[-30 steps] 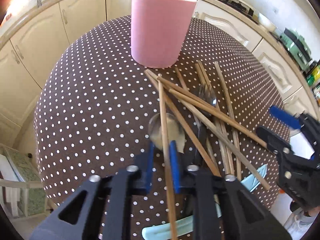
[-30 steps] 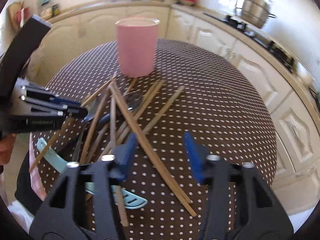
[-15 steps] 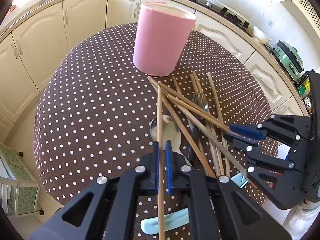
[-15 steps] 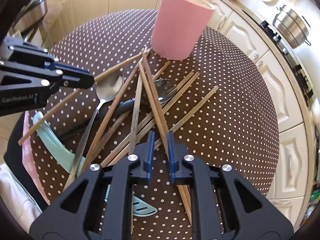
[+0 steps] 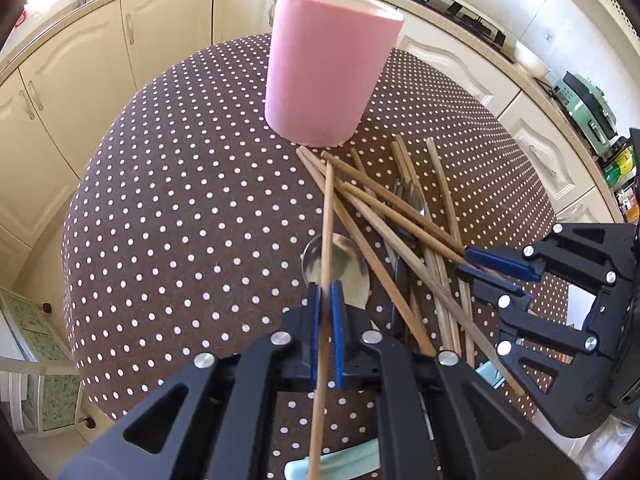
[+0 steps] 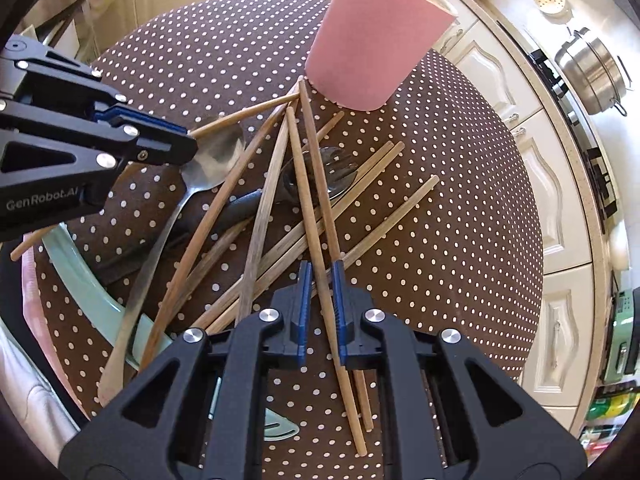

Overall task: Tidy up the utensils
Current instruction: 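Lower the right tool onto the chopsticks and close on one chopstick, then lift the chopstick with the right tool and drop it into the pink cup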

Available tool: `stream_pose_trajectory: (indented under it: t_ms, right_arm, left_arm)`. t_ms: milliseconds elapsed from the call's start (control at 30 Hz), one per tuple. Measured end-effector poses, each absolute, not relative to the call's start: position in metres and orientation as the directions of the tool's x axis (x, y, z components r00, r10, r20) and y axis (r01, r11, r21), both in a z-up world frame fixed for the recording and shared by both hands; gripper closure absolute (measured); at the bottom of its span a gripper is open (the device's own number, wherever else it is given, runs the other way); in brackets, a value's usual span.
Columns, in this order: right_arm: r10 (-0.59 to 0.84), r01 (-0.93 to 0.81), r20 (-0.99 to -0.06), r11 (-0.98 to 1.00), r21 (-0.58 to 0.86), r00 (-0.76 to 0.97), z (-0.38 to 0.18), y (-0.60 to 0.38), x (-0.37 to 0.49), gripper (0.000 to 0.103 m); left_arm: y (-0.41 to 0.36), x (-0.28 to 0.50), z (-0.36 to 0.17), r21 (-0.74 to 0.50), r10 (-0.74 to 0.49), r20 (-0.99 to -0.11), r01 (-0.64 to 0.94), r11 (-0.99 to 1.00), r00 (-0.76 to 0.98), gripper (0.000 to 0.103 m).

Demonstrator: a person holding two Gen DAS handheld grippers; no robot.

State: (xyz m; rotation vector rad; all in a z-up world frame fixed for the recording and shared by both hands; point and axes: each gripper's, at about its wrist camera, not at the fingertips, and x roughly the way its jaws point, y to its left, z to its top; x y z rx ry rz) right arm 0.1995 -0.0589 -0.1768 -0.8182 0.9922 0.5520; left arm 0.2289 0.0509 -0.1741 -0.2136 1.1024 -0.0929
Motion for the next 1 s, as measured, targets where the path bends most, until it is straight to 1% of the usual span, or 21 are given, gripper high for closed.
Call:
stream_pose_trajectory:
  t_ms: [133, 267, 367, 400, 533, 633, 700, 800, 933, 1000]
  right_arm:
    - [0.011, -0.741, -0.896, 0.567, -0.36, 0.444, -0.182, -0.054, 0.196, 0.092]
    - [0.026, -0.746, -0.911, 0.584, -0.321, 0.412, -0.181, -0.055, 0.201, 0.092]
    - [0.049, -0.743, -0.918, 0.605, -0.285, 0.392, -0.179, -0.057, 0.208, 0.097]
    - [0.06, -0.743, -0.92, 0.611, -0.273, 0.388, -0.178, -0.059, 0.208, 0.097]
    - [0.127, -0.738, -0.91, 0.634, -0.232, 0.395, -0.166, -0.071, 0.205, 0.097]
    - [0.199, -0.729, -0.893, 0.66, -0.182, 0.404, -0.151, -0.083, 0.201, 0.097]
    - [0.248, -0.716, -0.869, 0.679, -0.158, 0.428, -0.137, -0.088, 0.199, 0.097]
    - [0.354, -0.69, -0.804, 0.718, -0.094, 0.477, -0.104, -0.103, 0.202, 0.097]
    - [0.479, -0.654, -0.67, 0.757, -0.013, 0.568, -0.059, -0.114, 0.211, 0.097]
    - [0.526, -0.638, -0.599, 0.77, 0.034, 0.604, -0.043, -0.12, 0.218, 0.097]
  left_arm:
    - [0.055, 0.221, -0.167, -0.219, -0.173, -0.852, -0.035, 0.975, 0.494, 0.098]
    - [0.06, 0.21, -0.161, -0.214, -0.158, -0.838, -0.049, 0.976, 0.523, 0.098]
    - [0.061, 0.205, -0.155, -0.224, -0.16, -0.823, -0.053, 0.973, 0.545, 0.098]
    - [0.061, 0.203, -0.152, -0.226, -0.159, -0.814, -0.052, 0.973, 0.558, 0.098]
    - [0.067, 0.19, -0.136, -0.248, -0.166, -0.757, -0.043, 0.968, 0.632, 0.098]
    - [0.07, 0.183, -0.118, -0.275, -0.181, -0.686, -0.021, 0.961, 0.705, 0.098]
    - [0.071, 0.181, -0.104, -0.293, -0.195, -0.63, 0.002, 0.956, 0.752, 0.098]
    - [0.073, 0.184, -0.085, -0.319, -0.202, -0.541, 0.023, 0.947, 0.816, 0.098]
    - [0.071, 0.199, -0.058, -0.342, -0.217, -0.4, 0.074, 0.937, 0.89, 0.098]
    - [0.065, 0.212, -0.048, -0.337, -0.214, -0.357, 0.089, 0.937, 0.909, 0.098]
